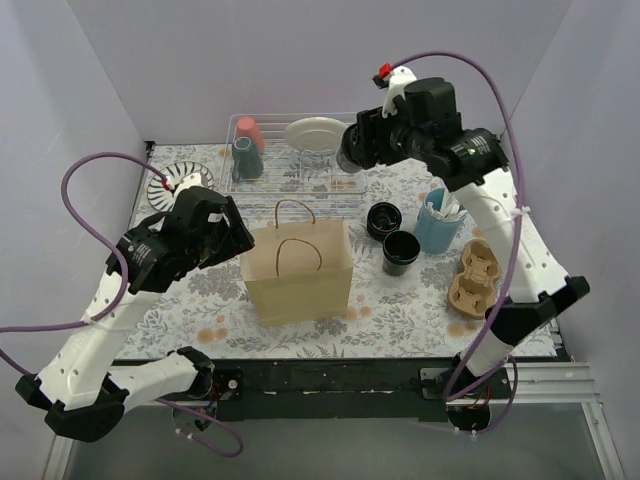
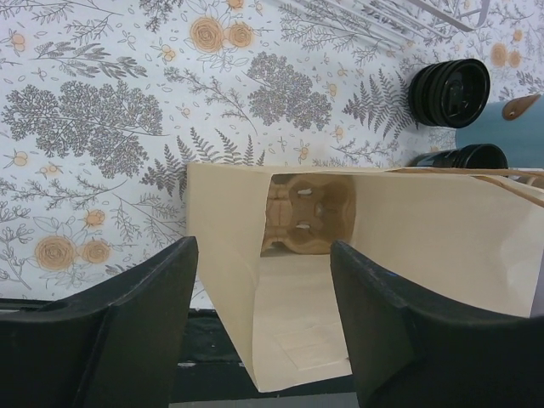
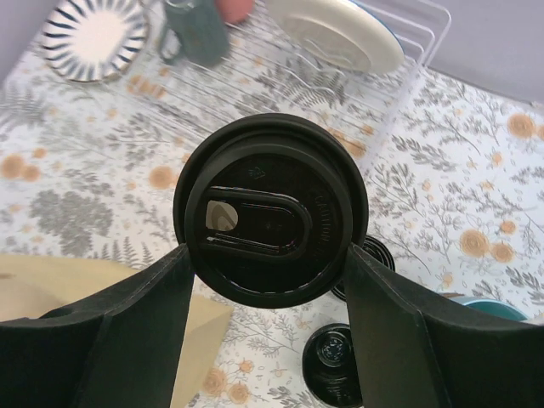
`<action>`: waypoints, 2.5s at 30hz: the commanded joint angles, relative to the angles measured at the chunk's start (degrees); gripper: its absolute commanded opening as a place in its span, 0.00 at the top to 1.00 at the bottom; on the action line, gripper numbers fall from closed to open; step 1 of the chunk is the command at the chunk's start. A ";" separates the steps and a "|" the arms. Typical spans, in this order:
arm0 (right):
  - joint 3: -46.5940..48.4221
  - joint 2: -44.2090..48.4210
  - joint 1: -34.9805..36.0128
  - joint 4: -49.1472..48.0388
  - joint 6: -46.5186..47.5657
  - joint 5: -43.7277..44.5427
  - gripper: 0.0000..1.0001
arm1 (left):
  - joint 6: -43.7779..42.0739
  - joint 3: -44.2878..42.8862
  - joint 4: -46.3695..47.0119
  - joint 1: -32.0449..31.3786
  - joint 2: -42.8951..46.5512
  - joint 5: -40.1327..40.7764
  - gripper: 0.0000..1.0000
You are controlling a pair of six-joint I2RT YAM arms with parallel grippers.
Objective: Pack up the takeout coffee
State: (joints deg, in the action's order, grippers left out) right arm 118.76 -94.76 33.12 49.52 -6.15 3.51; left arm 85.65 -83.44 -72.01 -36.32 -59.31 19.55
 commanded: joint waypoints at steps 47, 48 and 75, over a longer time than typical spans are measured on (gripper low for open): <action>-26.21 18.03 27.16 -7.50 18.10 -6.51 0.49 | -18.40 13.91 24.80 -0.16 11.40 -19.46 1.00; -26.91 17.95 28.65 -7.59 18.45 -5.80 0.49 | -18.50 14.79 25.16 -0.16 11.84 -19.46 1.00; -47.04 25.50 41.41 -16.47 16.35 10.46 0.52 | -4.08 12.07 1.26 -0.07 15.45 -15.86 0.53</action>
State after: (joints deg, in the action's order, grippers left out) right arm 72.88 -71.37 74.28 37.19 11.14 10.96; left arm 80.82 -70.13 -67.22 -36.29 -44.40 4.03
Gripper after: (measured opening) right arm 0.731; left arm 0.490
